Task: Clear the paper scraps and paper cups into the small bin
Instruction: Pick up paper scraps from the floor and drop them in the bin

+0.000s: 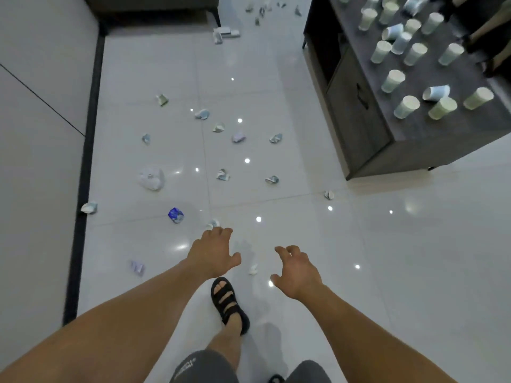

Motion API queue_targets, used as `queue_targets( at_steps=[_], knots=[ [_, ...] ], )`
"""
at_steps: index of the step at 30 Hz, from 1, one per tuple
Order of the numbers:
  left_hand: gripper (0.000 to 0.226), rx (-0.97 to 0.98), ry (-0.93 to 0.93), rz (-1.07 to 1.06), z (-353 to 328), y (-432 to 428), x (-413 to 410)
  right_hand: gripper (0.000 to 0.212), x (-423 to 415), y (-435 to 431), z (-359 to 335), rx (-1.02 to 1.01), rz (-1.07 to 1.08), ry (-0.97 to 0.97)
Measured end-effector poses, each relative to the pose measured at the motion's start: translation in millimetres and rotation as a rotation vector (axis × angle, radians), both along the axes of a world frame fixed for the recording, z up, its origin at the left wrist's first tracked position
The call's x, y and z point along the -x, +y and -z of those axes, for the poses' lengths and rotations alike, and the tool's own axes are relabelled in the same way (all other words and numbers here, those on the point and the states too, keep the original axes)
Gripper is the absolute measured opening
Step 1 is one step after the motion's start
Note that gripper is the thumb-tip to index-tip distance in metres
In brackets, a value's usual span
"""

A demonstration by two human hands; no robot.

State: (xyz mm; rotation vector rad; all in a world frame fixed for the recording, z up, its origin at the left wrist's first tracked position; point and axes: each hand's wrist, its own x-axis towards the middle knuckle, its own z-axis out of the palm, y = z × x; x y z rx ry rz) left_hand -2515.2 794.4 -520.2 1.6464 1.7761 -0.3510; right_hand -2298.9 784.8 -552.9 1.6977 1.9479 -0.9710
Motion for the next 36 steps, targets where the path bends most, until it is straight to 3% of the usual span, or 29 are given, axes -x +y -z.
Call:
queue_targets(
  at_steps=[9, 15, 21, 25, 28, 31, 36],
  knots=[
    [0.072, 0.131, -0.070, 0.026, 248.9, 78.7, -1.2, 0.066, 21.3, 59.8, 254.8, 0.068, -0.023, 0.027],
    [0.072, 0.226, -0.078, -0.007, 428.6, 65.8, -6.9, 0.068, 28.6, 45.4, 451.4, 0.164, -0.121, 0.003],
    [0.073, 0.315, -0.078, -0.064, 534.8, 37.0, -0.1, 0.057, 21.0, 15.7, 571.3, 0.087, -0.275, -0.033],
    [0.070, 0.371, -0.071, -0.080, 555.7, 24.0, -6.0, 0.034, 28.5, 8.0, 597.2, 0.058, -0.308, 0.007],
    [0.068, 0.374, -0.076, -0.084, 547.0, 32.3, -15.1, 0.024, 22.5, 17.2, 583.5, 0.129, -0.113, 0.081],
    [0.067, 0.350, -0.104, -0.063, 518.7, 60.2, -35.5, 0.021, 2.2, 47.5, 538.9, 0.068, 0.093, 0.188],
    [0.062, 0.342, -0.296, -0.112, 446.6, 137.8, -96.5, 0.026, -41.6, 118.2, 440.5, -0.092, 0.212, 0.376]
  ],
)
